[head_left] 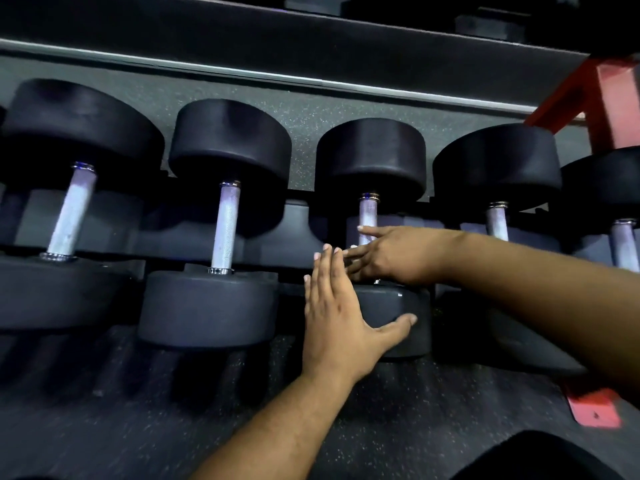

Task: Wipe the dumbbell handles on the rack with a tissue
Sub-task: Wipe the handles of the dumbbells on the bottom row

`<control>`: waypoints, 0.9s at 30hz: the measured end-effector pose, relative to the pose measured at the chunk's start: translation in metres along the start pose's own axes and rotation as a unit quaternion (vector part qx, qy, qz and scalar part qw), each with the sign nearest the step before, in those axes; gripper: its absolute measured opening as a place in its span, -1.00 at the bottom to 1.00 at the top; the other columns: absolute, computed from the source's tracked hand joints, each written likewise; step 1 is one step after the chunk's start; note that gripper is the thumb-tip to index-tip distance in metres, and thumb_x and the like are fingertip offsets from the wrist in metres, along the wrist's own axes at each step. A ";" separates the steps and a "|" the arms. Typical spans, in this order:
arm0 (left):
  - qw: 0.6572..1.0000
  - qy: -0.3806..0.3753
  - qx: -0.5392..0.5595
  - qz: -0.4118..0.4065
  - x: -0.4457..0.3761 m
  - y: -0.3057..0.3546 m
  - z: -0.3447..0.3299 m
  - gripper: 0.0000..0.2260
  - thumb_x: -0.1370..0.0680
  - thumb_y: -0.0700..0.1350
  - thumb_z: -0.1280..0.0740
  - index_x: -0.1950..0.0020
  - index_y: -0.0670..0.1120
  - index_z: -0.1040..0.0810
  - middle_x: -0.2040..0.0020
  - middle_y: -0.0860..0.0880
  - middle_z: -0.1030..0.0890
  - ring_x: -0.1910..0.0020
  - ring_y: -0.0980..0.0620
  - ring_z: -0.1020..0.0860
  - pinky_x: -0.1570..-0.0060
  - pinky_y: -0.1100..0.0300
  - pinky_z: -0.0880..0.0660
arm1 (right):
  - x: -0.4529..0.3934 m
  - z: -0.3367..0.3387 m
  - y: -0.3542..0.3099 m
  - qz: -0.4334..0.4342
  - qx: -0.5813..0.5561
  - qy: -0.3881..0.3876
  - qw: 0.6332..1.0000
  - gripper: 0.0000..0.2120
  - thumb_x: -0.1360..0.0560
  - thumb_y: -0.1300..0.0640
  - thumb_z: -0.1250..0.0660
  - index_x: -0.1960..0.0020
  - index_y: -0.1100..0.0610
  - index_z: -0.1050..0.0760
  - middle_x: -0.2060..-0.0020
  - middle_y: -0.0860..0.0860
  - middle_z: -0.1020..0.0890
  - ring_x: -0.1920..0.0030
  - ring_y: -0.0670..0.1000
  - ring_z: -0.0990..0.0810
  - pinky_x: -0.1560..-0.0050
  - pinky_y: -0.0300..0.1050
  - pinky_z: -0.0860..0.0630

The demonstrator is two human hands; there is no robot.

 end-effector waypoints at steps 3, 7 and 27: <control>1.000 0.001 0.003 -0.005 0.001 -0.001 0.000 0.17 -0.32 0.53 -0.26 -0.65 -0.09 0.19 -0.66 0.04 0.19 -0.60 0.14 0.31 -0.60 0.03 0.15 | 0.026 0.003 0.005 0.038 -0.001 0.047 0.998 -0.42 -0.55 0.07 0.09 -0.54 -0.10 -0.28 -0.51 -0.16 -0.34 -0.55 -0.04 -0.21 -0.54 0.21 -0.12; 1.000 -0.003 -0.001 -0.003 0.000 0.000 0.000 0.15 -0.33 0.55 -0.22 -0.65 -0.06 0.21 -0.66 0.06 0.21 -0.59 0.15 0.32 -0.61 0.02 0.13 | 0.036 -0.007 0.016 -0.014 0.066 0.118 0.991 -0.47 -0.58 0.13 0.00 -0.53 -0.03 -0.33 -0.49 -0.09 -0.39 -0.52 -0.02 -0.30 -0.49 0.20 -0.22; 1.000 0.001 -0.014 0.004 0.000 0.001 -0.001 0.15 -0.31 0.53 -0.26 -0.65 -0.10 0.10 -0.67 -0.01 0.11 -0.62 0.08 0.25 -0.60 0.02 0.16 | 0.029 -0.019 0.023 -0.234 -0.101 0.259 0.932 -0.42 -0.49 0.21 -0.08 -0.51 0.03 -0.35 -0.52 0.01 -0.35 -0.51 0.04 -0.32 -0.34 0.09 -0.47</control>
Point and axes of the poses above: each hand's wrist, its own x-axis away from the middle knuckle, its own z-axis out of the back of the hand, y = z × x, the point moved 6 cm from there along -x, towards the middle knuckle
